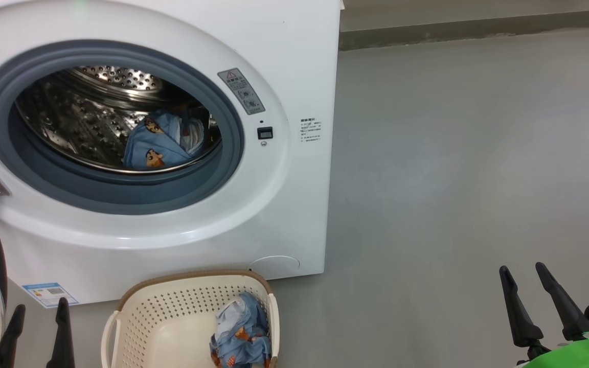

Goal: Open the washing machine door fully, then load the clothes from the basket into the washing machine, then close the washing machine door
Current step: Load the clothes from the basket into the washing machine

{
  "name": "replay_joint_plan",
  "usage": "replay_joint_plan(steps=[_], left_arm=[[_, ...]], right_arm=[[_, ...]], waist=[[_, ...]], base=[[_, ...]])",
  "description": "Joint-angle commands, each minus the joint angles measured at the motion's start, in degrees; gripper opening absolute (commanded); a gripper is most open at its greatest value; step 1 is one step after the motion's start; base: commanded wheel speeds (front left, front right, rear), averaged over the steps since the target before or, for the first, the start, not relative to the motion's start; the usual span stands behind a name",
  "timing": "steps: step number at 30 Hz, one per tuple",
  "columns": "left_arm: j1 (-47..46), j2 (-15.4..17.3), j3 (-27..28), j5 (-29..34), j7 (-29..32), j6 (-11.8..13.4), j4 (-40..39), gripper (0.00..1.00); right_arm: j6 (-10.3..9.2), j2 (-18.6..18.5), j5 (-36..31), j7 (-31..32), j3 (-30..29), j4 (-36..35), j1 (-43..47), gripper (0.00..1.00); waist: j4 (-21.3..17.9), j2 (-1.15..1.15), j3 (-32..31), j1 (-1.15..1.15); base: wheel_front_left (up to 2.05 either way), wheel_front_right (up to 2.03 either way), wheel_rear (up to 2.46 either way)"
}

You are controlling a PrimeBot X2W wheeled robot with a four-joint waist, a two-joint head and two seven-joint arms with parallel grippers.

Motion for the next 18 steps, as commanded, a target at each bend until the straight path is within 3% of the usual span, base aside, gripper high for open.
replay_joint_plan(steps=[1,18], left_arm=[[-0.59,1.36,2.31,-0.49,-0.36,0.02,-2.14,1.00],[1.30,1.23,3.53,-0.24,-0.36,0.02,-5.04,1.00]], right_arm=[[0.26,-1.31,0.14,-0.47,0.59,-1.60,-0.48,1.00],[0.26,-1.19,-0.21,-0.47,0.39,-1.89,-0.55,1.00]], waist=[[0.09,0.00,-0.11,0.00],[-0.29,0.00,0.49,0.00]], base=[[0.00,0.00,0.00],[0.00,0.00,0.00]])
